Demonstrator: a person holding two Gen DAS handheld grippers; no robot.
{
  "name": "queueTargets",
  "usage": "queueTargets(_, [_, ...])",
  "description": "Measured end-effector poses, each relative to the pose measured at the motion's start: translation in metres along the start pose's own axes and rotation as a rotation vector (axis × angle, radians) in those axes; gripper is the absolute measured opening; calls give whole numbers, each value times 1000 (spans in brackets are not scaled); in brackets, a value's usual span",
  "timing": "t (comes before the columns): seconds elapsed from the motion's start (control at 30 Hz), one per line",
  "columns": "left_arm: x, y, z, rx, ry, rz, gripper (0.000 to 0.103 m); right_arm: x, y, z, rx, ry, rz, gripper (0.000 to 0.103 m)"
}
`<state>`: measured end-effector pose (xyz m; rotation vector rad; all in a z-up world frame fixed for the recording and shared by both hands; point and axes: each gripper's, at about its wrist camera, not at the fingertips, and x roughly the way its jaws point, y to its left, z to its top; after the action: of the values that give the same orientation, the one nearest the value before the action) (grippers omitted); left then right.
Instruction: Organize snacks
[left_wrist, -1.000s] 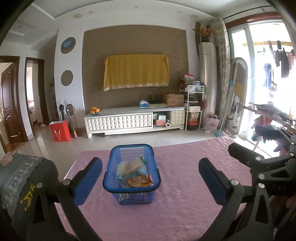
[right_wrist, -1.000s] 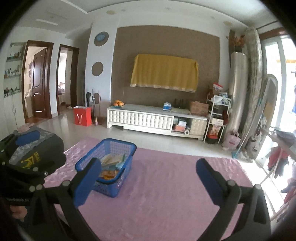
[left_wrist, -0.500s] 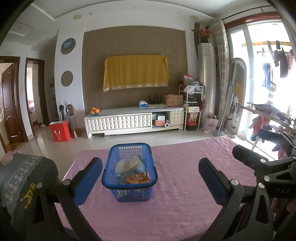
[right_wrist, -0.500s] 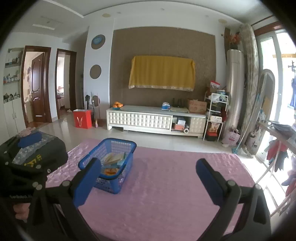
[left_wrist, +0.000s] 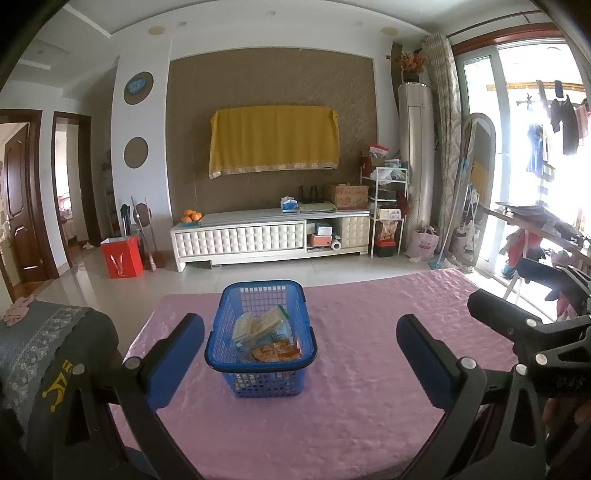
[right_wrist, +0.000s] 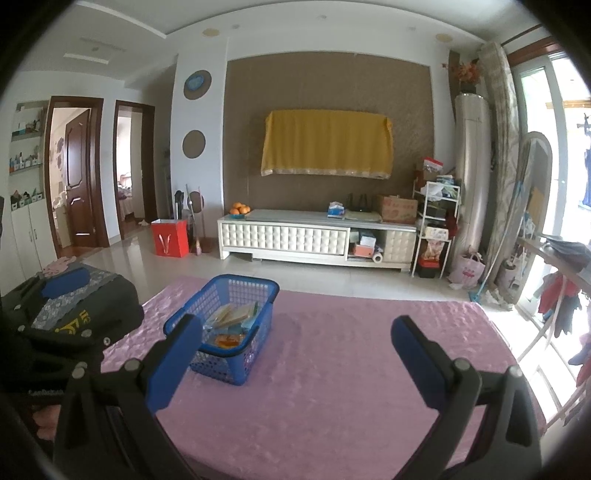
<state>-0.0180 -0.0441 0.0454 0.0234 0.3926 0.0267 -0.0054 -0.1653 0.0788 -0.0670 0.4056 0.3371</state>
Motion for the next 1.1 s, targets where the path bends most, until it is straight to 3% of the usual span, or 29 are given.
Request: queueTargets(1.1, [1, -2, -1, -5, 8, 7, 103, 0, 3, -5, 1, 18, 12, 103])
